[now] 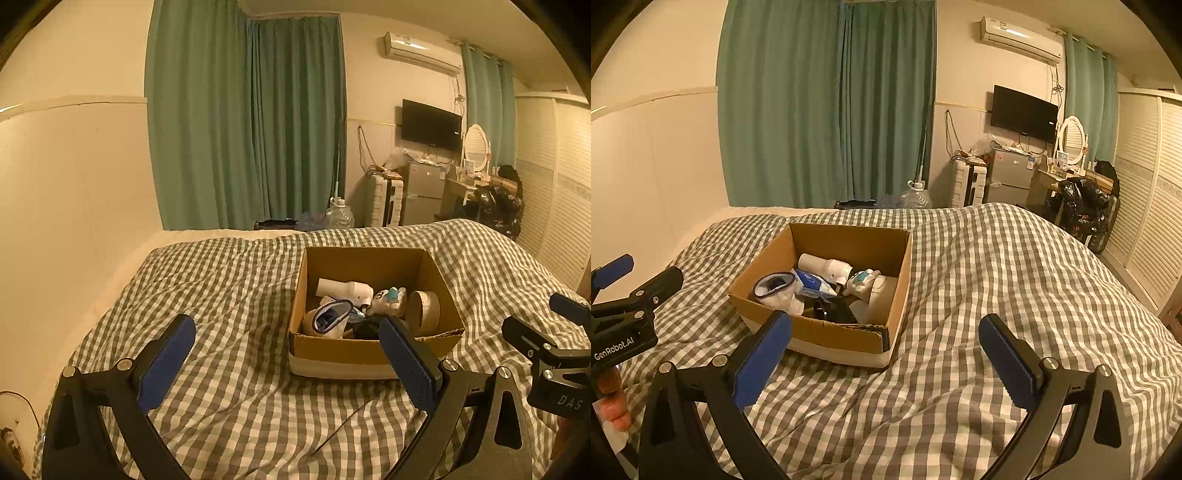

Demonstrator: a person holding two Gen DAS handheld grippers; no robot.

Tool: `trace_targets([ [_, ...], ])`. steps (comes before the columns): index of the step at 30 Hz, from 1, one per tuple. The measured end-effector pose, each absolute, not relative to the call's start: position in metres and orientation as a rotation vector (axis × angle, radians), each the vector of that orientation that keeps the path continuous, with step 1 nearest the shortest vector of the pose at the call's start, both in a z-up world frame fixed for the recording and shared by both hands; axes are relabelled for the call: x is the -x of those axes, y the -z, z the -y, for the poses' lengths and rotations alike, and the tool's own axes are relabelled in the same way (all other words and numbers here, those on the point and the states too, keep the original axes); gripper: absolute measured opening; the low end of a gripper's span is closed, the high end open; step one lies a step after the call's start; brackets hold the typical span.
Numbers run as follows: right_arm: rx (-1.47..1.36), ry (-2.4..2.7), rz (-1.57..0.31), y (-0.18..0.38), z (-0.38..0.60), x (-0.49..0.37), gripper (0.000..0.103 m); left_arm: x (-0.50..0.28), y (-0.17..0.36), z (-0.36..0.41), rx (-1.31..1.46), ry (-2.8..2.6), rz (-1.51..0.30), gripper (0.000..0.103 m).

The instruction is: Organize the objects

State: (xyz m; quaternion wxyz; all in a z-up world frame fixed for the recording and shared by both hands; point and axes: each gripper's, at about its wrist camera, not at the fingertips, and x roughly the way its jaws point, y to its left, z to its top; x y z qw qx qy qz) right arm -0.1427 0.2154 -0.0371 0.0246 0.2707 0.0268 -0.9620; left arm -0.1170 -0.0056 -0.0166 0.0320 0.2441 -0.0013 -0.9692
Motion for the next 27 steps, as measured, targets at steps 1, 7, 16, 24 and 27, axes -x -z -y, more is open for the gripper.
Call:
trace_targets([
  [1,-0.838,2.974,-0.085,0.037,-0.215,0.143,0.102,0.117,0.017,0.006,-0.753,2.986,0.003,0.102],
  [7,-0.842,2.972,-0.093,0.038,-0.214,0.142,0.102,0.116,0.017,0.004,-0.749,2.981,0.014,0.102],
  [16,-0.861,2.97,-0.114,0.041,-0.21,0.143,0.102,0.116,0.018,0.006,-0.752,2.977,-0.006,0.102],
  [24,-0.849,2.965,-0.132,0.04,-0.205,0.141,0.102,0.117,0.018,0.005,-0.766,2.982,-0.007,0.103],
  [27,-0.848,2.966,-0.126,0.041,-0.205,0.141,0.102,0.116,0.018,0.005,-0.762,2.985,0.0,0.103],
])
